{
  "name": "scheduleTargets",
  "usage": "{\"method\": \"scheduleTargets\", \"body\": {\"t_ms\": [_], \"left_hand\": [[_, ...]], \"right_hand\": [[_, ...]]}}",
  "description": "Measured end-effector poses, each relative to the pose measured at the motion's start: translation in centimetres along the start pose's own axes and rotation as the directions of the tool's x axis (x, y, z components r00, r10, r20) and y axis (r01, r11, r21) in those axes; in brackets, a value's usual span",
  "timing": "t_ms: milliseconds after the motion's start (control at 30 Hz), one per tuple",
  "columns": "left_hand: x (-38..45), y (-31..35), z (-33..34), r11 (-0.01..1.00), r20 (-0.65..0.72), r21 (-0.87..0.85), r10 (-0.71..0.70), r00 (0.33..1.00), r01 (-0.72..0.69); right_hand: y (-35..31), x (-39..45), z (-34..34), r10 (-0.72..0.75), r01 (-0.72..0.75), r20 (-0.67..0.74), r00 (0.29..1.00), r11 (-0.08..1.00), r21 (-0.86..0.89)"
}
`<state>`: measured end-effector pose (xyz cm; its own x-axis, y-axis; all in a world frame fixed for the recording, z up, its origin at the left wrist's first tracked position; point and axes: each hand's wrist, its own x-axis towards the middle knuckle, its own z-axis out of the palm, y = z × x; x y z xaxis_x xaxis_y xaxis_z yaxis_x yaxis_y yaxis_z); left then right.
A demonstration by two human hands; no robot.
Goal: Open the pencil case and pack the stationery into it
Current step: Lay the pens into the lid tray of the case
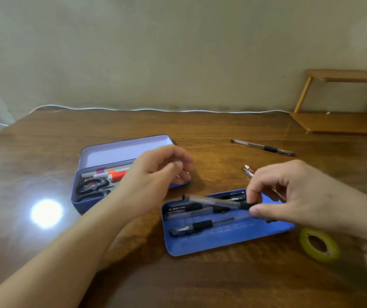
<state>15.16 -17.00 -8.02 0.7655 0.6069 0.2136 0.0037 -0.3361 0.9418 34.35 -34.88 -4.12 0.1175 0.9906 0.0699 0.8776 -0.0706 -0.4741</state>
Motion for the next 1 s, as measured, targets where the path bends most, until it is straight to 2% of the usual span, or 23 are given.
{"method": "scheduleTargets", "body": {"t_ms": [67,133,267,433,500,733,1000], "left_hand": [[-0.2,0.0,0.1,0.997,0.036,0.075,0.016,0.999,-0.019],[-0.4,-0.1,0.3,0.960,0.123,0.264,0.063,0.990,-0.094],[-0.7,0.4,0.1,0.844,0.311,0.456,0.147,0.939,-0.283],[-1.0,0.2,0.2,0.709,0.502,0.566,0.107,0.858,-0.420],[-1.0,0.0,0.5,0.683,0.512,0.579,0.120,0.851,-0.445],[-0.9,-0.2,0.3,0.695,0.472,0.580,0.139,0.870,-0.426],[-0.5,-0.6,0.2,0.726,0.455,0.566,0.120,0.882,-0.391]], "right_hand": [[0.2,0.7,1.2,-0.027,0.036,0.142,0.989,0.997,-0.062],[0.5,1.0,1.5,-0.043,0.056,0.198,0.979,0.997,-0.061],[1.3,0.1,-0.3,-0.002,0.002,0.162,0.987,1.000,0.002],[2.2,0.1,-0.7,0.043,-0.042,0.166,0.985,0.999,-0.008],[2.0,0.2,-0.3,0.048,-0.046,0.185,0.981,0.999,-0.013],[1.5,0.5,0.5,0.050,-0.039,0.179,0.983,0.997,-0.064],[1.2,1.1,1.4,0.032,-0.022,0.079,0.996,0.992,-0.121]]}}
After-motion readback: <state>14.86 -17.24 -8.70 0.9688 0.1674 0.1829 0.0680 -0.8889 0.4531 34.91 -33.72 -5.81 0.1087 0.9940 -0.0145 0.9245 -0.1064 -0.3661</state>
